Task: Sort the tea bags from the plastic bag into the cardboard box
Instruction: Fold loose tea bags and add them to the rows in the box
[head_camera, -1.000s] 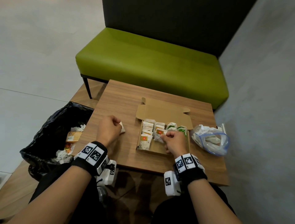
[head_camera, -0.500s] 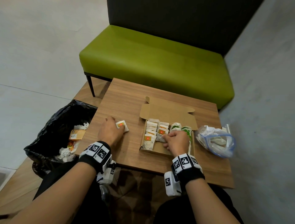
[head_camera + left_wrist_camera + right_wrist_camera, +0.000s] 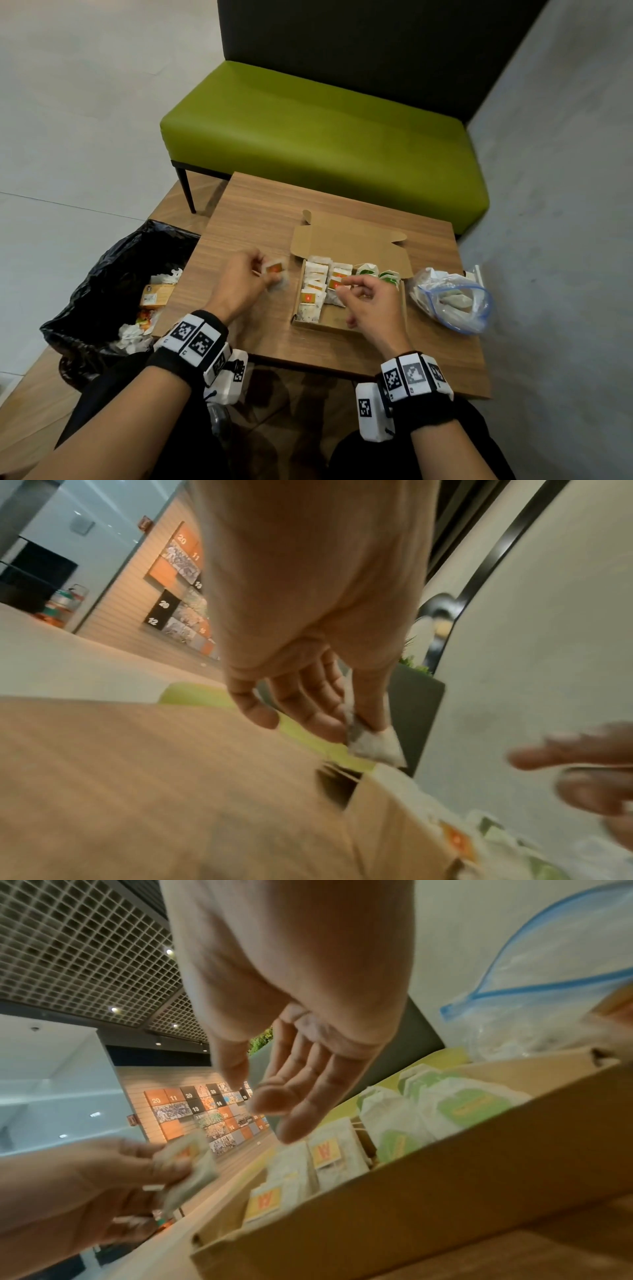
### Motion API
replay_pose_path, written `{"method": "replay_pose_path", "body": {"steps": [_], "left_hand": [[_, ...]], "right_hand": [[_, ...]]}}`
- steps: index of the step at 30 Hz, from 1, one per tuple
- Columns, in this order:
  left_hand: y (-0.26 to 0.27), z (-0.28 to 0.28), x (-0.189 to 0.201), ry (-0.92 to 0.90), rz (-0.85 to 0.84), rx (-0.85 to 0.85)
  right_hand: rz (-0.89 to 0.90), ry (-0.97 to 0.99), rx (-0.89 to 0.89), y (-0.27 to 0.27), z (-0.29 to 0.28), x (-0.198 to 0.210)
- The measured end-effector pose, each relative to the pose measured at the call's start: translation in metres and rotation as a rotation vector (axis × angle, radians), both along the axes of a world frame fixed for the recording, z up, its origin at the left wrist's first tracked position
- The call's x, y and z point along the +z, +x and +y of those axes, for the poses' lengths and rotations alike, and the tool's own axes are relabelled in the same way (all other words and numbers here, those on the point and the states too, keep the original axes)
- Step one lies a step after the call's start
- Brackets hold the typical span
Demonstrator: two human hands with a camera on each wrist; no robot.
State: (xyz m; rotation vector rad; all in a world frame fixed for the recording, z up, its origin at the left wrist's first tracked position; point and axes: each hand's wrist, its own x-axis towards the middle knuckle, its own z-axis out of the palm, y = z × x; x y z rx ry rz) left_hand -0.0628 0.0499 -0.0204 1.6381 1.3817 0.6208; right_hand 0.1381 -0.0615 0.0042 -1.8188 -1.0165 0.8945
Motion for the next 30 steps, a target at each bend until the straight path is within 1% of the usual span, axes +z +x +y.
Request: {"method": "replay_pose_path", "body": {"steps": [2, 5, 7, 10, 14, 16, 19, 21, 22, 24, 25, 28, 30], "left_hand": [[0.012, -0.012, 0.013, -0.012, -0.109, -0.143], [0.032, -0.024, 0.020, 0.020, -0.157, -0.289], [0.043, -0.028, 0.021, 0.022, -0.181, -0.319], [0.049, -0.030, 0.021, 0.008, -0.191, -0.331], [0.053, -0.033, 0.019, 0.048, -0.140, -0.394], [0.056, -0.034, 0.016, 0.080, -0.081, -0.386], [0.050, -0.031, 0.009, 0.136, 0.064, -0.240], [0.042, -0.029, 0.004, 0.142, 0.155, -0.151], [0.039, -0.029, 0.001, 0.132, 0.198, -0.136], [0.035, -0.029, -0.003, 0.106, 0.279, -0.151], [0.034, -0.029, -0.004, 0.100, 0.302, -0.167], [0.034, -0.029, -0.009, 0.089, 0.304, -0.187], [0.035, -0.028, -0.010, 0.089, 0.295, -0.190]], "right_hand": [[0.068, 0.001, 0.118, -0.007, 0.000, 0.001], [0.094, 0.042, 0.168, -0.010, 0.000, -0.003], [0.083, 0.084, 0.142, -0.007, -0.003, -0.002], [0.141, 0.134, 0.050, 0.001, -0.009, 0.000], [0.127, 0.093, 0.034, 0.010, -0.010, -0.006], [0.092, 0.052, 0.012, 0.013, -0.006, -0.014], [0.011, -0.064, -0.039, 0.021, 0.003, -0.029], [-0.066, -0.162, -0.031, 0.026, 0.009, -0.040], [-0.122, -0.205, -0.019, 0.028, 0.013, -0.045], [-0.239, -0.272, 0.000, 0.030, 0.022, -0.052], [-0.266, -0.291, 0.000, 0.030, 0.025, -0.054], [-0.285, -0.338, -0.038, 0.024, 0.033, -0.055], [-0.236, -0.346, -0.087, 0.019, 0.034, -0.054]]}}
